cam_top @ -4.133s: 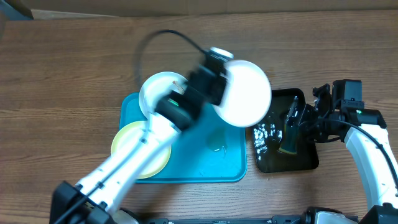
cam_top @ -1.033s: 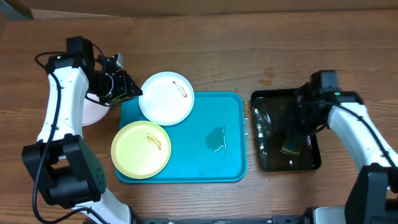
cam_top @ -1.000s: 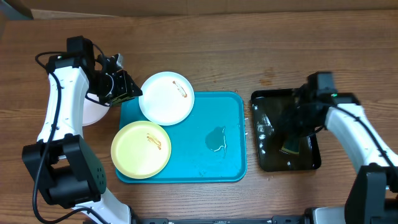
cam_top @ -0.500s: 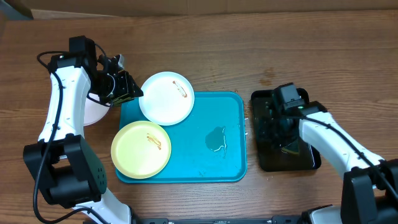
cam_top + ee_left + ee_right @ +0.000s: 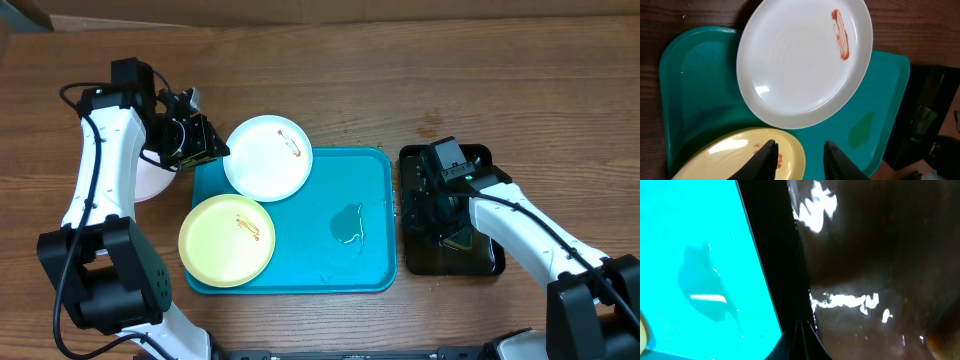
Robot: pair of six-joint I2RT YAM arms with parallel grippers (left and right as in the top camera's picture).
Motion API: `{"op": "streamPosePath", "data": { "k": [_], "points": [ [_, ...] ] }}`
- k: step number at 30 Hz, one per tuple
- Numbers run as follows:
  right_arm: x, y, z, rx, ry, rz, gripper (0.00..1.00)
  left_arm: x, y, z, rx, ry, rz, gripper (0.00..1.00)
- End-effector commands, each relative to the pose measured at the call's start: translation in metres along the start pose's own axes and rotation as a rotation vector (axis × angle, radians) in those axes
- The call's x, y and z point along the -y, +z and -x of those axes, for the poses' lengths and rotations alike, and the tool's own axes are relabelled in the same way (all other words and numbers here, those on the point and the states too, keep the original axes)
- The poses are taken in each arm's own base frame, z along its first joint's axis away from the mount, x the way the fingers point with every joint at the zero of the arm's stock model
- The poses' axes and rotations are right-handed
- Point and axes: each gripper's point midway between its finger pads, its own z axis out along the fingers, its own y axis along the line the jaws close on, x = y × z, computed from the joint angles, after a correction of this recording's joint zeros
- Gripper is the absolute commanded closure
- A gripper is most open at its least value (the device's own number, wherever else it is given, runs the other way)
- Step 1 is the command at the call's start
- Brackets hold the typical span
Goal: Clean dirty plates on tray and stack at the side
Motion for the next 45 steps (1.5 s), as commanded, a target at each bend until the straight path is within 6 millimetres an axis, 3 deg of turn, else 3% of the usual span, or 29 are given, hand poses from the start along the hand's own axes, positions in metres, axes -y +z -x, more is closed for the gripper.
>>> {"op": "streamPosePath", "data": {
  "k": [1, 5, 7, 29, 33, 36, 40, 45],
  "points": [
    [0.002, -0.001, 0.013, 0.074, -0.008, -0.027, 0.96, 0.005, -0.009, 0.0, 0.028, 0.013, 0.008, 0.68],
    [0.003, -0.008, 0.052, 0.247, -0.018, -0.049, 0.91, 0.005, -0.009, 0.001, 0.03, 0.014, 0.008, 0.68],
    [-0.002, -0.01, 0.059, 0.276, -0.025, -0.029, 0.9, 0.005, -0.009, 0.0, 0.029, 0.014, 0.008, 0.68],
    [-0.027, 0.0, 0.041, 0.216, -0.062, 0.032, 0.9, 0.001, -0.009, 0.001, 0.033, 0.015, 0.034, 0.68],
    [-0.029, -0.003, 0.045, 0.234, -0.066, 0.041, 0.87, 0.001, -0.009, 0.003, 0.039, 0.018, 0.034, 0.67],
    [-0.04, -0.021, 0.059, 0.266, -0.101, 0.088, 0.77, 0.002, -0.01, 0.009, 0.064, 0.031, 0.032, 0.68],
    [-0.08, -0.051, 0.058, 0.233, -0.226, 0.265, 0.55, 0.003, -0.009, 0.013, 0.077, 0.029, 0.031, 0.68],
    [-0.121, -0.055, 0.055, 0.256, -0.304, 0.366, 0.36, 0.003, -0.009, 0.014, 0.084, 0.01, 0.029, 0.68]
  ]
}}
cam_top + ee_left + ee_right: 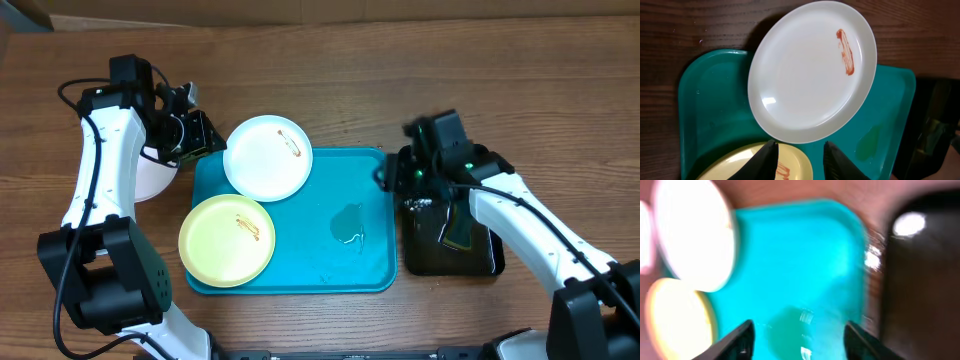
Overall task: Clean dirty plates on tray and stack at the side
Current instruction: 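Reach the right gripper to the blue tray and grip the white plate's rim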
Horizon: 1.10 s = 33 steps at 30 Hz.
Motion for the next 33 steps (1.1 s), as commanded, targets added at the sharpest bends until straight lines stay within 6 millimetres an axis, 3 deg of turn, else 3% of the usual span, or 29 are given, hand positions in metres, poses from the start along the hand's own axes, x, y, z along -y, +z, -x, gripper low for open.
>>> {"op": "streamPosePath", "data": {
  "k": [1, 4, 8, 13, 16, 20, 27, 33],
  "points": [
    [-0.048, -0.001, 0.002, 0.014, -0.085, 0.137, 0.33, 0.007, -0.009, -0.001, 0.02, -0.014, 0.002, 0.68],
    [-0.067, 0.014, 0.012, 0.077, -0.114, 0.156, 0.27, 0.007, -0.009, -0.009, -0.012, -0.029, 0.004, 0.67],
    [-0.091, 0.033, 0.032, 0.092, -0.224, 0.134, 0.31, 0.006, -0.009, -0.015, -0.035, -0.04, 0.006, 0.67],
    [-0.097, 0.038, 0.068, -0.019, -0.309, -0.037, 0.28, 0.006, -0.009, -0.019, -0.048, -0.046, 0.008, 0.67],
    [-0.103, 0.046, 0.083, -0.029, -0.383, -0.051, 0.29, -0.002, -0.01, -0.018, -0.043, -0.045, 0.056, 0.66],
    [-0.105, 0.067, 0.084, -0.024, -0.414, -0.036, 0.36, -0.012, -0.01, -0.015, -0.03, -0.067, 0.115, 0.65],
    [-0.101, 0.119, 0.09, 0.008, -0.44, -0.013, 0.32, -0.011, -0.01, -0.009, -0.004, -0.079, 0.109, 0.63],
    [-0.1, 0.146, 0.082, -0.002, -0.454, -0.005, 0.4, -0.011, -0.01, -0.009, -0.003, -0.086, 0.11, 0.62]
  ]
}}
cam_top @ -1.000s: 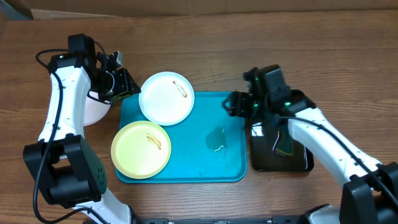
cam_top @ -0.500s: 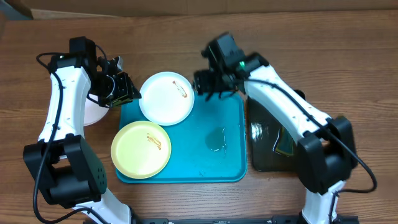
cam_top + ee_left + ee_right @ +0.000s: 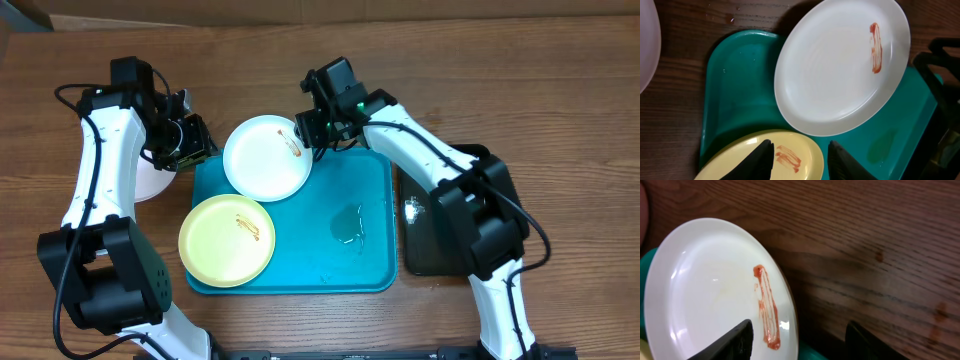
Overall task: Clean dirty plates on tray and stack at the side
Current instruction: 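Reach the right gripper to the blue tray and grip the white plate's rim, then lift and tilt the sauced white plate with the right gripper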
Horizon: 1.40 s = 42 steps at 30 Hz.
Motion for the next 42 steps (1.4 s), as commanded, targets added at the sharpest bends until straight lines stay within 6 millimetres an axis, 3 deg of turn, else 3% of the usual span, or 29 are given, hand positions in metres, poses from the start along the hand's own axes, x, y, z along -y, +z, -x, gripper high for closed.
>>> {"op": "streamPosePath", "data": {
  "k": [1, 7, 14, 19, 28, 34, 38, 41, 42],
  "points": [
    [-0.011, 0.006, 0.004, 0.018, -0.032, 0.009, 0.4, 0.006, -0.01, 0.0, 0.029, -0.002, 0.003, 0.62],
    [-0.017, 0.023, -0.003, 0.01, -0.048, 0.018, 0.46, 0.006, -0.01, 0.0, 0.029, -0.005, 0.004, 0.62],
    [-0.011, 0.024, -0.001, 0.017, -0.036, 0.011, 0.76, 0.006, -0.01, 0.0, 0.029, -0.006, 0.004, 0.62],
    [-0.007, 0.023, -0.004, 0.002, -0.028, 0.004, 0.77, 0.006, -0.01, 0.0, 0.029, -0.005, 0.004, 0.62],
    [-0.003, 0.023, -0.004, 0.005, -0.026, -0.011, 0.95, 0.006, -0.01, 0.001, 0.032, -0.004, 0.004, 0.62],
    [0.01, 0.022, 0.0, 0.019, -0.015, -0.068, 0.96, 0.006, -0.01, 0.002, 0.036, -0.002, 0.003, 0.62],
    [0.025, 0.002, 0.002, 0.009, 0.094, -0.089, 0.96, 0.006, -0.01, 0.003, 0.041, 0.0, 0.003, 0.6],
    [0.033, -0.031, 0.007, 0.003, 0.131, -0.107, 0.96, 0.007, -0.01, 0.004, 0.046, 0.002, 0.002, 0.58],
    [0.035, -0.05, 0.007, -0.002, 0.145, -0.116, 0.96, 0.007, -0.01, 0.005, 0.048, 0.002, 0.001, 0.56]
  ]
}}
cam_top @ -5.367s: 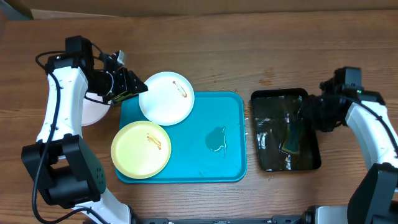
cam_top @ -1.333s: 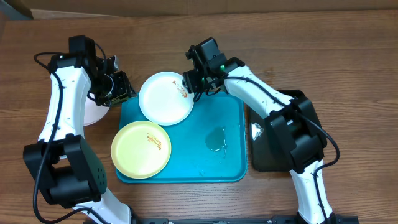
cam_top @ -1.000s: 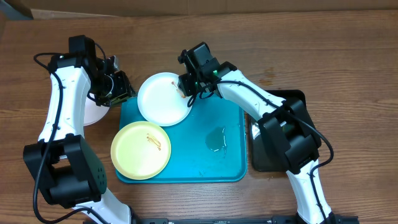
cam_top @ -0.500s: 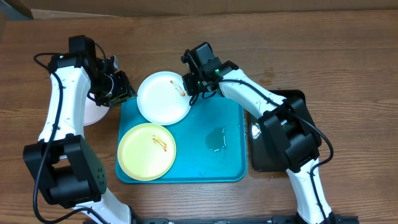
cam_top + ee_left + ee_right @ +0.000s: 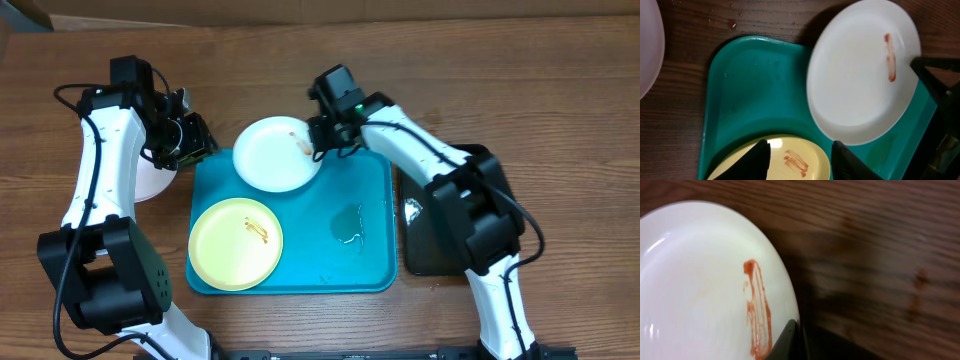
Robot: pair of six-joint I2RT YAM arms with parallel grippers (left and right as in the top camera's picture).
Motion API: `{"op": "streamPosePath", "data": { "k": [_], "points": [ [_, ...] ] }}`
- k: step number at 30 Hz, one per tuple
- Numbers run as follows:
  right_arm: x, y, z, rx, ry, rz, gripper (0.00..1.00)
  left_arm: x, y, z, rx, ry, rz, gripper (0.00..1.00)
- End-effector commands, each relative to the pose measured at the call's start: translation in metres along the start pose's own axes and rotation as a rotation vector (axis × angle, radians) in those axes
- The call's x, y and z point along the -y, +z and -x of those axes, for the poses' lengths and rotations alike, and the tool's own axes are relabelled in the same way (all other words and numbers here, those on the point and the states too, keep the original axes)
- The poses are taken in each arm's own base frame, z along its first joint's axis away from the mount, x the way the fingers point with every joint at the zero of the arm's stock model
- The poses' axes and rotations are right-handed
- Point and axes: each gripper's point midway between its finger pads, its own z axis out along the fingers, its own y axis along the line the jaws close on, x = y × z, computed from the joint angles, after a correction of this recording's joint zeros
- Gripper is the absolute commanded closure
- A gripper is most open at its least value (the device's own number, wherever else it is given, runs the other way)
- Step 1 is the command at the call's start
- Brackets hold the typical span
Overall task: Clean dirty plates on tray and stack at the side
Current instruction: 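Lift and tilt the sauced white plate with the right gripper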
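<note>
A white plate point(image 5: 272, 158) with a red sauce streak point(image 5: 757, 310) lies half on the teal tray's point(image 5: 365, 180) far edge. My right gripper point(image 5: 318, 143) is shut on its right rim, its fingers point(image 5: 790, 335) pinching the edge just beside the streak. A yellow plate point(image 5: 236, 243), also smeared red, lies at the tray's front left. My left gripper point(image 5: 198, 140) hangs open over the tray's far left corner; in its wrist view the yellow plate point(image 5: 795, 157) shows between its fingers and the white plate point(image 5: 860, 75) lies beyond.
A pale plate point(image 5: 150, 182) lies on the wood left of the tray, partly under the left arm. A black tray point(image 5: 445, 245) stands right of the teal one. A wet patch point(image 5: 348, 222) marks the teal tray's middle.
My right gripper, then open over the white plate's right rim, is now shut on that rim. The white plate sits a little farther right, and the yellow plate too. The left gripper has hardly moved.
My right gripper was first down in the black tray, then open above the teal tray's right edge, then open at the white plate's rim; now it grips that rim. My left gripper stayed open near the tray's far left corner throughout.
</note>
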Motion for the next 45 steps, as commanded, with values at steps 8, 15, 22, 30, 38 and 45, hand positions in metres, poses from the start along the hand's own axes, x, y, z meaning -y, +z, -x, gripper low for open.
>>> {"op": "streamPosePath", "data": {
  "k": [8, 15, 22, 30, 38, 45],
  "points": [
    [0.03, -0.093, -0.011, -0.045, 0.235, -0.116, 0.96, 0.007, -0.009, 0.0, 0.029, 0.015, 0.001, 0.54],
    [0.051, -0.081, -0.046, -0.121, 0.407, -0.218, 0.96, 0.028, 0.014, -0.009, 0.011, 0.082, -0.01, 0.54],
    [0.054, -0.082, -0.078, -0.2, 0.664, -0.293, 0.96, 0.066, 0.037, -0.025, -0.013, 0.194, -0.028, 0.49],
    [0.032, -0.08, -0.095, -0.249, 0.607, -0.31, 0.96, 0.087, 0.048, -0.028, 0.021, 0.252, 0.047, 0.5],
    [0.027, -0.081, -0.103, -0.228, 0.632, -0.385, 0.96, 0.079, 0.052, -0.027, 0.034, 0.24, 0.103, 0.5],
    [0.027, -0.082, -0.104, -0.235, 0.631, -0.389, 0.96, 0.066, 0.073, -0.033, 0.027, 0.237, 0.116, 0.48]
  ]
}}
